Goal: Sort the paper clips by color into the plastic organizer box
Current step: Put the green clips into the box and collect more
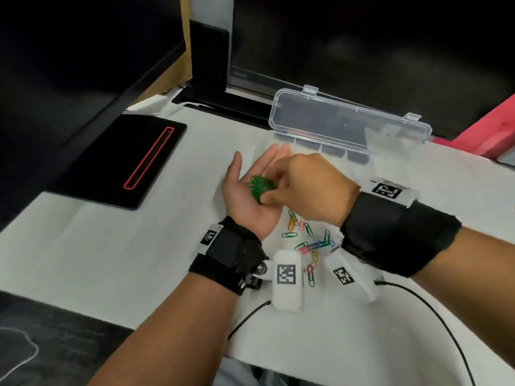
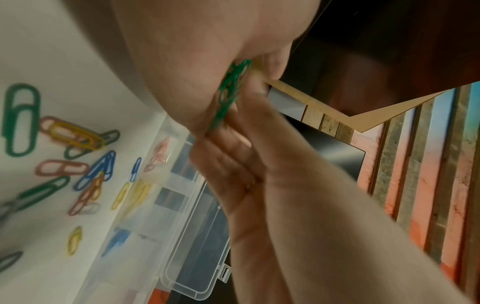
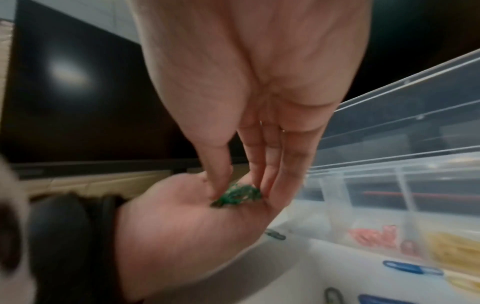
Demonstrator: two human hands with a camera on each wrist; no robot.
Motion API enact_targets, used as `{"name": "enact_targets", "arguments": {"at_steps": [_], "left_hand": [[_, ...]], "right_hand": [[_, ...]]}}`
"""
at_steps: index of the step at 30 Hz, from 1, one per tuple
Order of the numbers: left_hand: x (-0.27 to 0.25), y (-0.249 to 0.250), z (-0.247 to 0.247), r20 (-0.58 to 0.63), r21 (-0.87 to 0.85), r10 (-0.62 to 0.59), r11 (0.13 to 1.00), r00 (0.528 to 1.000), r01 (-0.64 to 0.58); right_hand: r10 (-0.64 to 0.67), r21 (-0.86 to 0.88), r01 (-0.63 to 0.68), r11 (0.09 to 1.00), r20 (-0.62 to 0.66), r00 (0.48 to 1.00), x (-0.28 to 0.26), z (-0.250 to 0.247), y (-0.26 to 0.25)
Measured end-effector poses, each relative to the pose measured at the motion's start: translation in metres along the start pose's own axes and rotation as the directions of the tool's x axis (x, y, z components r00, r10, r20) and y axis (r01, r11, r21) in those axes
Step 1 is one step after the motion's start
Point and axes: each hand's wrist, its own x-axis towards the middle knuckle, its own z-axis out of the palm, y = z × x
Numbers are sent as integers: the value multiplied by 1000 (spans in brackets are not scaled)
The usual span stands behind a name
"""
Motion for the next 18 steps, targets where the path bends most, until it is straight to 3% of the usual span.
{"name": "enact_targets", "arguments": {"at_steps": [3,7,13,18], "left_hand": [[3,-2,-6,-24,0,12,1000,1000,-12],[6,-5,-10,-6,-45,16,999,1000,-16],[8,-7,-10,26,-56,5,998,1000,-3],[8,-6,-9,3,-39,5,999,1000,-5]], "right_hand": [[48,-41,-49,998,-29,998,8,16,-7],[29,33,-27,999,-67,997,9,16,-9],[18,154,-24,988,37,999,6,7,-6],[-6,48,2,999,101,995,11,12,-12]]}}
